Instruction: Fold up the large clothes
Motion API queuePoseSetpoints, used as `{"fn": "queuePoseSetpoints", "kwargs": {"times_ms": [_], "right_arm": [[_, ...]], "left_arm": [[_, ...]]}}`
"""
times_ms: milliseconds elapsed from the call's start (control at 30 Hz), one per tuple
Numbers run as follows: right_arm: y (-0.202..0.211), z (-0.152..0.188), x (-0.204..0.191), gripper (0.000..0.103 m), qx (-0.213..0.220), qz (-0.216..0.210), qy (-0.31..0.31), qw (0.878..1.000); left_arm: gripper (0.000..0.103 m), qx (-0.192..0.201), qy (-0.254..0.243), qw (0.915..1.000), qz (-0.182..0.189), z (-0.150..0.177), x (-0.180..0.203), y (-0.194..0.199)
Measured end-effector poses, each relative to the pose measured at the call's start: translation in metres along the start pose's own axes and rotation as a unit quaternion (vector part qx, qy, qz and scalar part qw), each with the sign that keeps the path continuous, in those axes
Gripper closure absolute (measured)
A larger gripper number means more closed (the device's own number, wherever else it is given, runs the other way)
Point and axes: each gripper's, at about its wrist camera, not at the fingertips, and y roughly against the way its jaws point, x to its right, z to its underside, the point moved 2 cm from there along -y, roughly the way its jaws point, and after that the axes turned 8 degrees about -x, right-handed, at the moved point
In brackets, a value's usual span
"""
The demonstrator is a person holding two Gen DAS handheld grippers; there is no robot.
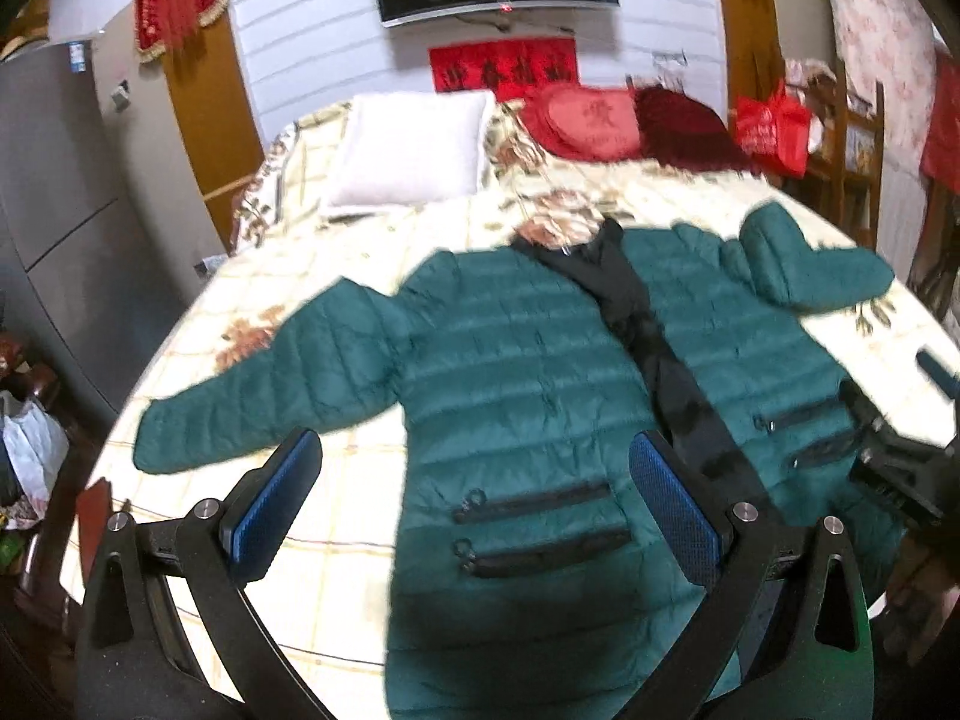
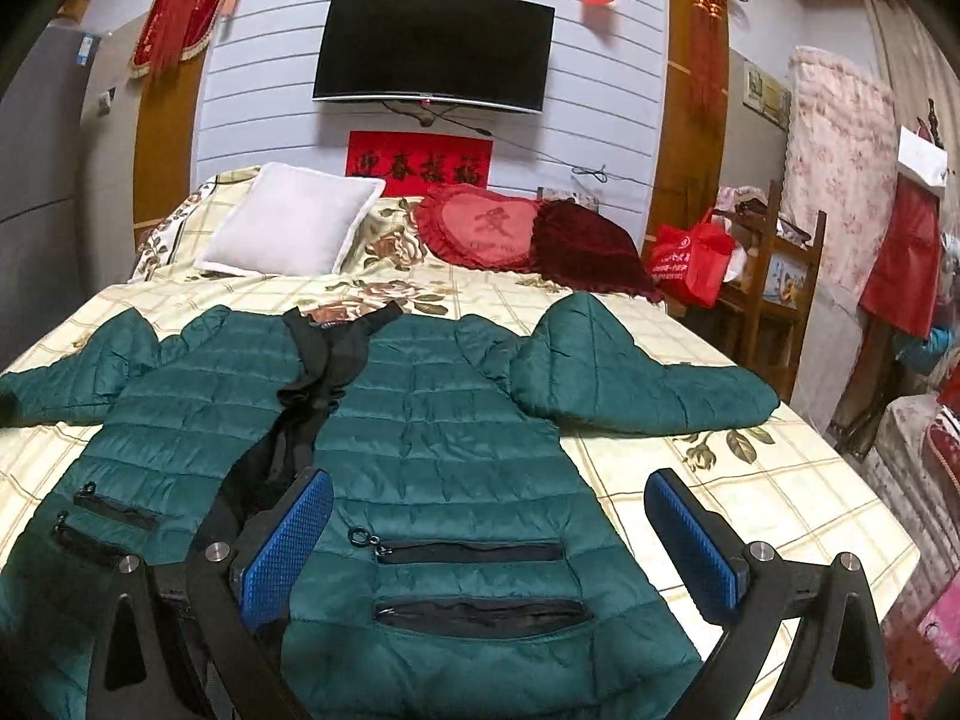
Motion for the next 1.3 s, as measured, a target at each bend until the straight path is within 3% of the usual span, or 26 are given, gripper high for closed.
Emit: {"fn": "queuePoseSetpoints", "kwargs": {"times_ms": [167, 300, 467, 700, 833, 1300], "right_arm": [[-0.006, 0.003, 0.007, 0.000, -0.022, -0.008, -0.023, 0.999], [0.001, 0.004, 0.006, 0.000, -0.014, -0.012, -0.030, 0.999], [0.004, 0.006, -0.002, 0.000, -0.007, -0.028, -0.013, 1.000], [0.003, 0.009, 0.003, 0.000, -0.011, -0.017, -0.005, 1.000], [0.002, 0.009, 0.008, 0.000, -0.011, -0.017, -0.029, 0.999], [-0.006, 0.003, -0.022, 0.000, -0.007, -0.012, 0.006, 1.000]], "left_arm": [[0.000, -0.002, 0.007, 0.9994, -0.033, 0.001, -0.013, -0.006], [0.000, -0.012, 0.008, 0.9986, -0.050, 0.009, -0.006, -0.025], [0.000, -0.023, 0.016, 0.9993, -0.023, 0.019, 0.014, -0.036], [0.000, -0.020, 0.020, 0.9996, 0.006, 0.017, 0.032, -0.037], [0.000, -0.020, 0.037, 0.9990, 0.015, 0.016, 0.026, -0.042], [0.000, -0.039, 0.083, 0.9957, 0.014, 0.026, -0.016, -0.062]]}}
